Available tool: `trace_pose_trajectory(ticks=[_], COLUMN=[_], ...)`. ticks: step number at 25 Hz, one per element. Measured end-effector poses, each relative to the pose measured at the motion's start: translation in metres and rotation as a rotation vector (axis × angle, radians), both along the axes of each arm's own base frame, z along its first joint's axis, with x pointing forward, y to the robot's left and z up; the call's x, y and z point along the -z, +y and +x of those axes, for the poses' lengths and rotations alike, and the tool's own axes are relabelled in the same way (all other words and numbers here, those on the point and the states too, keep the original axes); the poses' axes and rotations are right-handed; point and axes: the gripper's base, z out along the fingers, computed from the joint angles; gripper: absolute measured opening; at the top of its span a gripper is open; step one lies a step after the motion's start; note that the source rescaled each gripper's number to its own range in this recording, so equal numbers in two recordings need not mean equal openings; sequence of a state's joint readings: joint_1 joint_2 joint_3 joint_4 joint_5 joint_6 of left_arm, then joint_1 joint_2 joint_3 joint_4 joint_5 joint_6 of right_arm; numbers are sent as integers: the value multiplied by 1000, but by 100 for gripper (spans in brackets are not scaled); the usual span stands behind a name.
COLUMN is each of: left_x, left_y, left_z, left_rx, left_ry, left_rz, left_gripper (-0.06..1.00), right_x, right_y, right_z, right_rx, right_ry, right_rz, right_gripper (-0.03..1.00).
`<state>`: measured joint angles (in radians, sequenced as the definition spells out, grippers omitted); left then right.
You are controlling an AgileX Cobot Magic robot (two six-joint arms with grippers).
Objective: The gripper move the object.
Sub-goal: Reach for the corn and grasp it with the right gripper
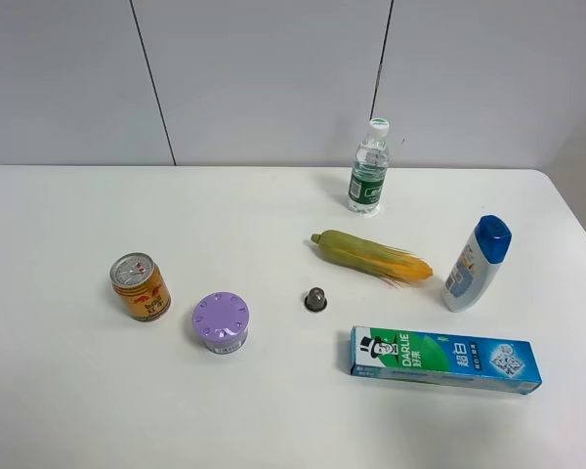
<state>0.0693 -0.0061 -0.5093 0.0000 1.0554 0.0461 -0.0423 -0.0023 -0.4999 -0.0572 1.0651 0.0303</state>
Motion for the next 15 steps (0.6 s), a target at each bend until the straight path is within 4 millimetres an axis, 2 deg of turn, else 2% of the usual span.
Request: trace_pose_trajectory(ticks=[15], left_x=[0], left_y=[0], left_z=[0], left_rx=[0], left_ry=[0], left_rz=[0], left_gripper=[100], right_x=[0], right_y=[0], right_z=[0], right_rx=[0], right_ry=[0], right_rz=[0], right_gripper=[100])
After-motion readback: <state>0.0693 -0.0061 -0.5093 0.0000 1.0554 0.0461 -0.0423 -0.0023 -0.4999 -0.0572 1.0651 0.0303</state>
